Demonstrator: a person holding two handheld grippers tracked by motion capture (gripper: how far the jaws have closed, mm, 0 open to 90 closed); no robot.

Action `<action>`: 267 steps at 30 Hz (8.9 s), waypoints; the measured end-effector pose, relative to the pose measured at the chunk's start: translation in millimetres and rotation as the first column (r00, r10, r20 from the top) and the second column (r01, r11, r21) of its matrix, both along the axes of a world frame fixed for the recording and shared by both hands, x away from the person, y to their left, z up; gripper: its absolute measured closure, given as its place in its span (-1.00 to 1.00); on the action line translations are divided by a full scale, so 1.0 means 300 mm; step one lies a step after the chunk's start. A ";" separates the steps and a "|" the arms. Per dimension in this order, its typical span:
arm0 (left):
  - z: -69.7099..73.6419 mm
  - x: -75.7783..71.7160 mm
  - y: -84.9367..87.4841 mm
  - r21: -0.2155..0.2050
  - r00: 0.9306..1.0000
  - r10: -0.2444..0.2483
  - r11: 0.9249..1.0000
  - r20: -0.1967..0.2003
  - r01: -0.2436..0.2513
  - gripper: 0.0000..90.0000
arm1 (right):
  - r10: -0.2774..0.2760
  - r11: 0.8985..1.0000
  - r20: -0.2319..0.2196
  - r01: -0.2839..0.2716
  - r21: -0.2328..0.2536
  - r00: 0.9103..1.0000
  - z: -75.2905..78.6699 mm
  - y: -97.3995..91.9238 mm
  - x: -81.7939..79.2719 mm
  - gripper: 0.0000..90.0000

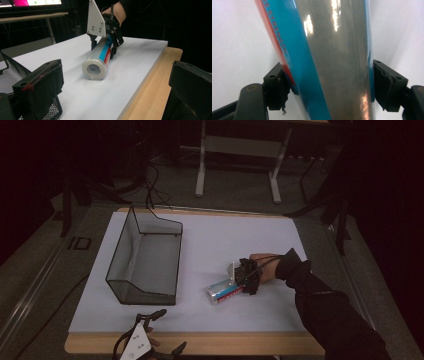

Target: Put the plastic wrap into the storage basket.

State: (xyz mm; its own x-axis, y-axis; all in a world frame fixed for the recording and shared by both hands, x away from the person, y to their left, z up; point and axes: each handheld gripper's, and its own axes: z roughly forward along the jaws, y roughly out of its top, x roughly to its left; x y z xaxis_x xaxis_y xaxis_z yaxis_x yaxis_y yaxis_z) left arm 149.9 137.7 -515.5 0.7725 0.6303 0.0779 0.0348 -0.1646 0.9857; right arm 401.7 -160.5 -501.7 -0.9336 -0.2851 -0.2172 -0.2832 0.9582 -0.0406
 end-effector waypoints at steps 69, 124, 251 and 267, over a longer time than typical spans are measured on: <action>0.005 0.001 -0.014 -0.003 0.998 -0.048 0.999 0.029 0.048 -1.00 | -0.775 0.552 -0.151 0.774 0.311 0.614 0.007 -0.049 0.305 -0.35; 0.004 -0.001 -0.020 -0.001 0.997 -0.072 0.997 0.028 0.072 -1.00 | -0.807 0.546 -0.209 0.833 0.090 0.552 -0.008 -0.065 0.372 -0.31; 0.029 -0.028 0.014 -0.030 0.997 -0.026 0.999 0.078 0.028 -1.00 | -0.656 -0.117 -0.733 0.935 0.336 0.181 0.077 0.672 0.124 -0.37; 0.028 -0.025 0.011 -0.029 0.997 -0.039 0.999 0.065 0.041 -1.00 | -0.757 0.013 -0.599 0.923 0.386 0.261 0.092 0.718 0.116 -0.46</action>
State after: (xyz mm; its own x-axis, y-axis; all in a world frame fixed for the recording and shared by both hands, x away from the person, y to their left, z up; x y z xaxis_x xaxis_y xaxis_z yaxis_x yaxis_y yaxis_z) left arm 142.5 141.2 -507.0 0.7913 0.6015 0.1097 -0.0346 -0.1351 0.9902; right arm 436.4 54.8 -474.0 -0.4450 0.8447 0.2973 0.8216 0.2530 0.5108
